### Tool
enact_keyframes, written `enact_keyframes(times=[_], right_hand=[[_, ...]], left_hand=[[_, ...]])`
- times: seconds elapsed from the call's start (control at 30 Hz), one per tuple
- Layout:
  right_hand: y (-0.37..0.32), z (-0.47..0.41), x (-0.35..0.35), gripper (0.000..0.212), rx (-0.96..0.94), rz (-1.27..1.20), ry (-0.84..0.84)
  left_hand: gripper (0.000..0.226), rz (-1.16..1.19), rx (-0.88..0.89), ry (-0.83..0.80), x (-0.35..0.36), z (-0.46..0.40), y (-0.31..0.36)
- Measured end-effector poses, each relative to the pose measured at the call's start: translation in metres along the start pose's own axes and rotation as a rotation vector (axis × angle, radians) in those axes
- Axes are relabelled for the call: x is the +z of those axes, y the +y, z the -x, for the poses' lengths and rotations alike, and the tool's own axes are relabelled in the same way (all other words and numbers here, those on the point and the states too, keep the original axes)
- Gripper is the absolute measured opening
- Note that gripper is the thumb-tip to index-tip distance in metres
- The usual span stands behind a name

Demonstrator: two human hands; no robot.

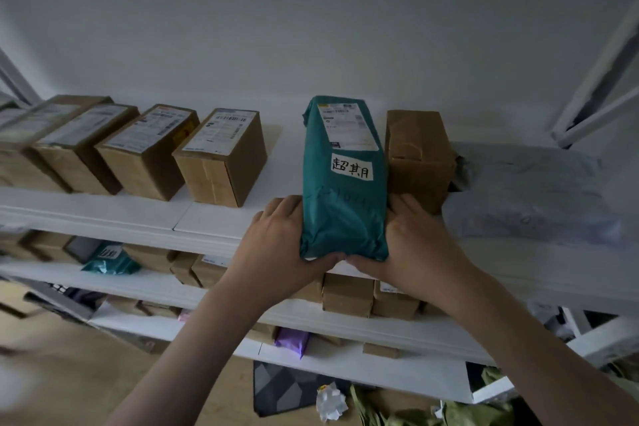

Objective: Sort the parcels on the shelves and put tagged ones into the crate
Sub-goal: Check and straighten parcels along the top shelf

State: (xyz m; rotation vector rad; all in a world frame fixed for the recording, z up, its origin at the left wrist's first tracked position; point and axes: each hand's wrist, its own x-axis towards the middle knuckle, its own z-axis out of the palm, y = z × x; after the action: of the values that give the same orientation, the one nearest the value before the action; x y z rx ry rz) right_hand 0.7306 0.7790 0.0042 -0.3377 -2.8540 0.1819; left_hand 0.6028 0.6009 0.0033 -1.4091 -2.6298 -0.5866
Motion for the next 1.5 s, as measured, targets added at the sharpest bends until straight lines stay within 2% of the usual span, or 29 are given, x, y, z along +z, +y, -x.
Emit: enact_keyframes(times=[0.17,0.37,0.57,0.73,0.97,1.13,1.5], right_hand=[[-0.009,0.003,-0.016,0.081,-0.066,-0.039,0.108],[-0.044,-0.016,-0.025,0.079,-0.171,-0.125,0.156],[-0.1,-0.039,-0.019,0.079,-0.291,-0.225,0.073],[-0.159,-0.054,-0.011,0.067,-0.432,-0.281,0.031],[-0.264,-0.07,0.003,0.074,-0.609,-0.303,0.015],[-0.361,-0.073,0.019,0.076,-0.745,-0.351,0.016],[-0.58,-0.087,0.108,0.08,-0.814,-0.535,-0.073]], left_hand=[[0.08,-0.021,-0.004,0.135,-0.018,0.013,0.008],[0.077,-0.1,-0.073,0.232,-0.047,0.039,-0.007],[0.082,-0.149,-0.205,0.246,-0.074,0.078,-0.042],[0.075,-0.189,-0.325,0.289,-0.099,0.124,-0.073],[0.079,-0.22,-0.472,0.394,-0.134,0.209,-0.128],[0.076,-0.201,-0.581,0.526,-0.161,0.282,-0.178],[0.073,-0.157,-0.668,0.596,-0.214,0.426,-0.34]])
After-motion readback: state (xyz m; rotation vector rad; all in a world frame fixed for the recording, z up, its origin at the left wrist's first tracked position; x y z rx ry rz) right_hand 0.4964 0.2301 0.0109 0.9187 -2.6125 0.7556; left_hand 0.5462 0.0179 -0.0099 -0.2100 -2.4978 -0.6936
